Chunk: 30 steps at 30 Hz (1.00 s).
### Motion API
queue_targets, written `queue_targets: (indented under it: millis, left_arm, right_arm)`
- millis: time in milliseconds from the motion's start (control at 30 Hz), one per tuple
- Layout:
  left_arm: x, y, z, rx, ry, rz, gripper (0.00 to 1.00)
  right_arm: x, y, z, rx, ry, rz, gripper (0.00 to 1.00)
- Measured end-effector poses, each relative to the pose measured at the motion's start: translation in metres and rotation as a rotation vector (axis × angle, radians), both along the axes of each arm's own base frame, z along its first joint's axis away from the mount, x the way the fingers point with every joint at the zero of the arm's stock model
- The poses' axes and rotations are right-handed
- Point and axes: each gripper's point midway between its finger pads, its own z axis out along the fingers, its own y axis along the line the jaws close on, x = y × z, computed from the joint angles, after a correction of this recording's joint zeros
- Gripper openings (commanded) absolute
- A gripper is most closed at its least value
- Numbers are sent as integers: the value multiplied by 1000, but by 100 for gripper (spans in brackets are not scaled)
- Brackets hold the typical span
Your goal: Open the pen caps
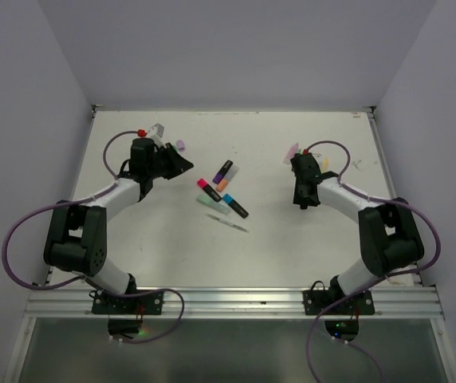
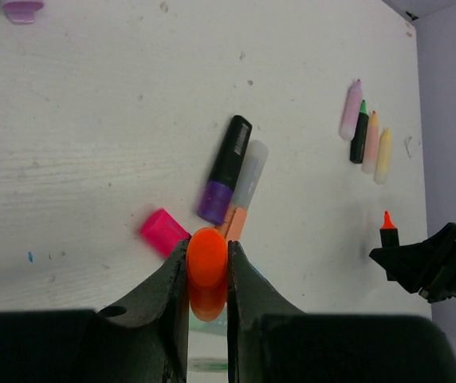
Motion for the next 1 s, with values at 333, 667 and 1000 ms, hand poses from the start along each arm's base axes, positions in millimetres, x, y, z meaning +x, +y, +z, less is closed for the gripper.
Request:
queue_targets:
  millis: [333, 667, 1000]
  left_arm:
    - [1, 15, -81, 122, 200, 43, 0]
    - [54, 17, -87, 195, 169, 66, 0]
    - [63, 25, -104, 236, 211, 71, 0]
  right_arm:
    - [-1, -49, -17, -128, 69, -111, 0]
    - [-3, -58, -18, -159, 81, -126, 17]
    - [1, -59, -14, -168, 81, -123, 42]
